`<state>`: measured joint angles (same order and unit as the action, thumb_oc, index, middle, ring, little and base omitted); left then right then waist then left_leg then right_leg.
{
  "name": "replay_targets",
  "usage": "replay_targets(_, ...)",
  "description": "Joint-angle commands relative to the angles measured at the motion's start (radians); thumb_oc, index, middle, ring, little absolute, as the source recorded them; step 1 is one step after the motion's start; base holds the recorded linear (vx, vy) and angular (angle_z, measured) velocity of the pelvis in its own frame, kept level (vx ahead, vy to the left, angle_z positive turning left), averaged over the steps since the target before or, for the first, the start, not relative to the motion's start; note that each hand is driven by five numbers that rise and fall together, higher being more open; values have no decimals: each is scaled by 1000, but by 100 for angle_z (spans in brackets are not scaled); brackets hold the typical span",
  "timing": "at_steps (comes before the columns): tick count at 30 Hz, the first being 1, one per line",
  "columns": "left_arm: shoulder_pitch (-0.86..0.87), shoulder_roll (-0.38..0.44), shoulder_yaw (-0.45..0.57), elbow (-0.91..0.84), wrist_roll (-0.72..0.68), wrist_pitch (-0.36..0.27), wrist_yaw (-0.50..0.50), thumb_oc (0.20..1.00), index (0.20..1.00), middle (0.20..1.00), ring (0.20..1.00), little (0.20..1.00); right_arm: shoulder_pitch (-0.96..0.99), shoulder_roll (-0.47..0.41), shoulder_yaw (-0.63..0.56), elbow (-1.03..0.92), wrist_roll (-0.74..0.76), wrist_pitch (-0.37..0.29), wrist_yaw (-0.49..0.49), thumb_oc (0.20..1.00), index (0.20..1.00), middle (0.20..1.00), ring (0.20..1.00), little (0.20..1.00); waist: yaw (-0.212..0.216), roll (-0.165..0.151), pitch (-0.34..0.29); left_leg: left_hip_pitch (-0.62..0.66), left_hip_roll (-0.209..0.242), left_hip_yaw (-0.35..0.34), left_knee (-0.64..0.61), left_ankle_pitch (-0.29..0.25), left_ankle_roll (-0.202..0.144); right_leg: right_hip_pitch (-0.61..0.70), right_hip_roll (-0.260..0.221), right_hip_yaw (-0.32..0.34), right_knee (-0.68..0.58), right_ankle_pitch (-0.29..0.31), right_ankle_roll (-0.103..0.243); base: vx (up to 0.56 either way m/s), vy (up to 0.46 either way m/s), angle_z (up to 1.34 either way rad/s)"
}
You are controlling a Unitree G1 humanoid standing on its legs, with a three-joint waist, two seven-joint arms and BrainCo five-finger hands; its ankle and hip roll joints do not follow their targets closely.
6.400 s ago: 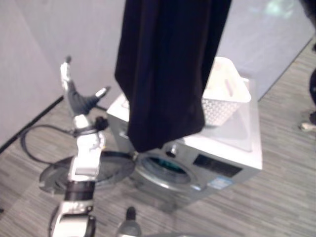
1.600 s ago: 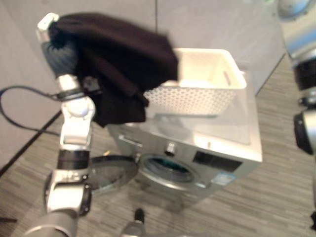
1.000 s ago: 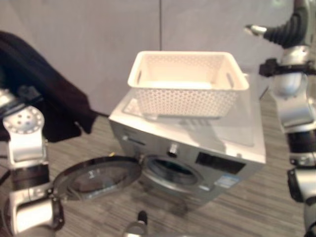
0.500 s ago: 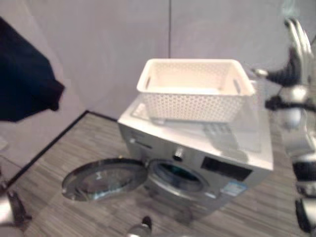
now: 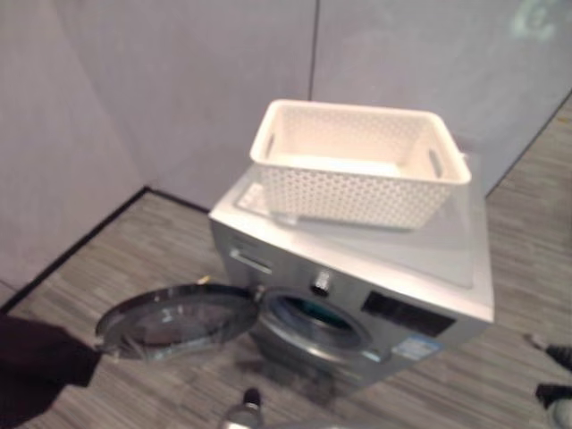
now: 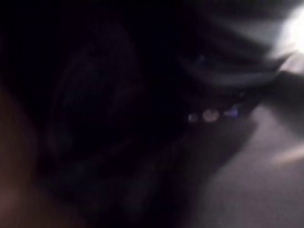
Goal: Grab the laundry basket,head to the washer,open it,put in the laundry and shut it.
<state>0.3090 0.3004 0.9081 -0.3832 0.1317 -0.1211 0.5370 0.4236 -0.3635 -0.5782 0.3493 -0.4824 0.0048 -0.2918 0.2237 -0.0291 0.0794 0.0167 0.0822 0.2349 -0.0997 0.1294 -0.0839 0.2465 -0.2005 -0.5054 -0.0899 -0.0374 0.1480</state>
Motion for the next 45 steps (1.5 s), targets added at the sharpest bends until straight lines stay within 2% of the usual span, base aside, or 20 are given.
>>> replay_targets(1,-55,77,0,-37,-47,-69,-41,200,200,200,200,200,-105,12,18,137,165,-22,2,1000,1000,1000,1000,1000,-4,27,2,28,82,37,12,-52,-63,65,41,-17,3,-42,-53,-48,-12,0)
replay_targets(2,-56,76,-1,-31,-57,-72,-46,200,200,200,200,200,-110,29,33,236,212,-26,8,1000,1000,1000,1000,1000,-4,27,1,25,84,36,12,-50,-65,63,43,-15,3,-42,-53,-72,-20,5)
replay_targets(3,-73,78,-16,-28,-70,-78,-52,200,200,200,200,200,-142,67,54,454,339,-38,17,1000,1000,1000,1000,1000,-2,27,-2,19,87,33,12,-46,-67,59,45,-14,3,-42,-52,-37,-21,3)
replay_targets(6,-106,74,-56,-18,-76,-80,-69,200,200,200,200,200,-187,139,84,777,550,-69,74,1000,1000,1000,1000,1000,5,26,-15,14,90,30,12,-46,-74,54,47,-7,3,-43,-49,-8,-3,-2)
replay_targets(7,-108,75,-57,-17,-76,-80,-69,200,200,200,200,200,-192,136,85,788,556,-76,76,1000,1000,1000,1000,1000,6,26,-15,11,90,30,12,-41,-72,51,47,-7,3,-40,-50,50,15,-13)
replay_targets(8,-138,36,-122,-17,-97,-69,-103,200,200,200,200,200,-210,183,126,968,631,-87,119,1000,1000,1000,1000,1000,14,29,-23,12,86,27,12,-42,-78,53,48,-12,3,-41,-48,31,19,-14)
replay_targets(9,-144,15,-152,-21,-110,-68,-121,200,200,200,200,200,-214,196,152,998,630,-88,129,1000,1000,1000,1000,1000,15,31,-21,12,85,28,12,-40,-79,53,49,-13,3,-41,-48,30,19,-5)
replay_targets(14,-146,-66,-255,-26,-150,-60,-190,200,200,200,200,200,-225,232,223,1007,628,-102,165,1000,1000,1000,1000,1000,6,40,-7,5,86,26,12,-29,-79,45,51,-10,3,-36,-48,8,3,-1)
replay_targets(15,-144,-93,-306,-28,-167,-56,-225,200,200,200,200,200,-225,241,254,969,612,-107,177,1000,1000,1000,1000,1000,2,40,5,4,86,23,12,-29,-83,45,52,-8,3,-38,-49,1,1,4)
replay_targets(24,-140,-175,-466,-58,-249,-36,-318,200,200,200,200,200,-259,248,350,881,571,-109,182,1000,1000,1000,1000,1000,9,46,50,-16,84,21,12,-16,-82,37,57,-24,3,-35,-56,-4,-15,6)
replay_targets(26,-135,-178,-515,-68,-247,-31,-344,200,200,200,200,200,-269,251,374,877,561,-111,184,1000,1000,1000,1000,1000,17,50,67,-23,83,20,12,-10,-84,35,60,-30,3,-33,-59,-25,-43,3)
replay_targets(31,-119,-172,-538,-95,-228,-34,-353,200,200,200,200,200,-268,260,392,887,561,-116,182,1000,1000,1000,1000,1000,31,56,85,-24,89,16,12,0,-91,33,64,-34,3,-33,-66,-19,-28,1)
replay_targets(36,-133,-130,-571,-89,-199,-30,-351,200,200,200,200,200,-291,257,422,917,566,-116,175,1000,1000,1000,1000,1000,46,73,103,-27,102,5,12,24,-107,33,80,-33,3,-43,-83,-60,-82,2)
replay_targets(38,-145,-131,-583,-81,-206,-24,-348,200,200,200,200,200,-305,249,438,927,570,-117,174,1000,1000,1000,1000,1000,46,86,106,-26,113,-5,12,44,-115,35,94,-36,9,-56,-93,-74,-96,8)
replay_targets(42,-140,-134,-603,-79,-210,-17,-357,200,200,200,200,200,-316,228,460,926,566,-117,177,1000,1000,1000,1000,1000,37,109,109,-40,149,-32,12,132,-144,36,134,-30,8,-70,-112,-87,-127,14)
replay_targets(45,-131,-134,-617,-72,-221,-14,-359,200,200,200,200,200,-324,210,461,922,562,-115,180,1000,1000,1000,1000,1000,30,123,112,-65,178,-52,12,222,-168,32,153,-20,3,-75,-119,-96,-119,8)
